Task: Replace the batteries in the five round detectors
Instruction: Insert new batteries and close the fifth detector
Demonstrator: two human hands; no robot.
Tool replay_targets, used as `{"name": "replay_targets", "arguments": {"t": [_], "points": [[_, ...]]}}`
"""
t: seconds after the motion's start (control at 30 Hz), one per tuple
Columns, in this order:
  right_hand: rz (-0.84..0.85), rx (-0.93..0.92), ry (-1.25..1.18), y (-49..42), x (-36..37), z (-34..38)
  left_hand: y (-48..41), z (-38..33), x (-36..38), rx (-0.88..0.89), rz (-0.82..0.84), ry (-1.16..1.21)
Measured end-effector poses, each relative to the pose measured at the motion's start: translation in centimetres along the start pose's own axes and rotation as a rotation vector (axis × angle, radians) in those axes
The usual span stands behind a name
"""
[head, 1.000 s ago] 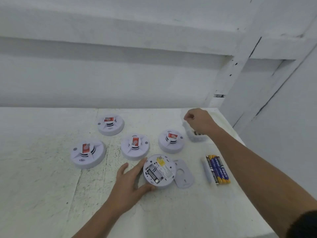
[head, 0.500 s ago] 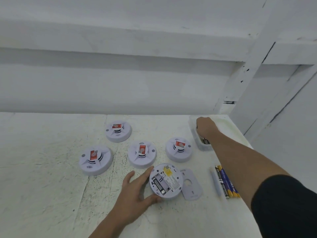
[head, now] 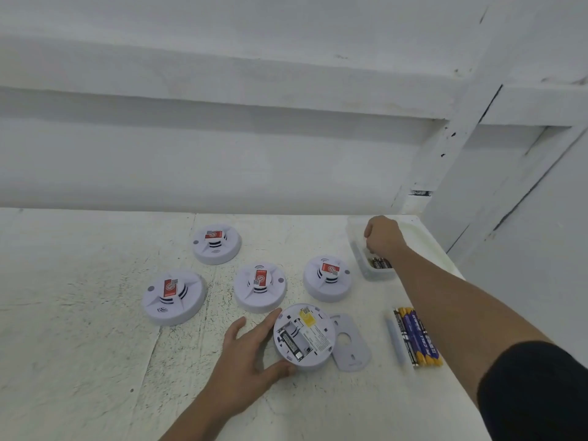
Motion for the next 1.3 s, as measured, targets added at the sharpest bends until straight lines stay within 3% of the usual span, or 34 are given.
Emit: {"name": "replay_targets", "arguments": {"t": [0.13, 0.3, 0.47, 0.67, 0.8, 0.93, 1.3], "points": [[-0.189, 0.147, -0.433, 0.5, -1.9, -0.1, 0.0, 0.1, 0.1, -0.002, -0.005, 0.018], [-0.174, 0.232, -1.196, 3.5, -4.6, 1.7, 0.0, 0.3, 0.2, 0.013, -0.006, 0.036], [-0.008, 0.216, -1.396, 8.3, -5.4, 4.8, 0.1, 0.0, 0.1, 0.031, -0.015, 0.046], [0.158, 0.154, -1.281, 13.9, -3.1, 7.4, 0.2, 0.0, 0.3, 0.011, 0.0, 0.024], [0.214, -0.034, -0.839, 16.5, -1.3, 8.6, 0.4, -0.9, 0.2, -0.031, -0.03, 0.018], [0.226, -0.148, -0.649, 18.1, 0.4, 9.7, 0.5, -1.2, 0.3, -0.053, -0.057, 0.063], [0.269, -0.335, -0.486, 18.9, 2.0, 10.7, 0.4, -1.4, 1.1, -0.126, -0.15, 0.031]]}}
Point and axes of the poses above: each hand's wrist, its own y-axis away from the middle knuckle, its own x-axis out of the palm, z = x × y, the point moved 2 cm from there along -y, towards the middle knuckle, and after that the axes turned 11 degrees about -x, right-handed, at the moved point
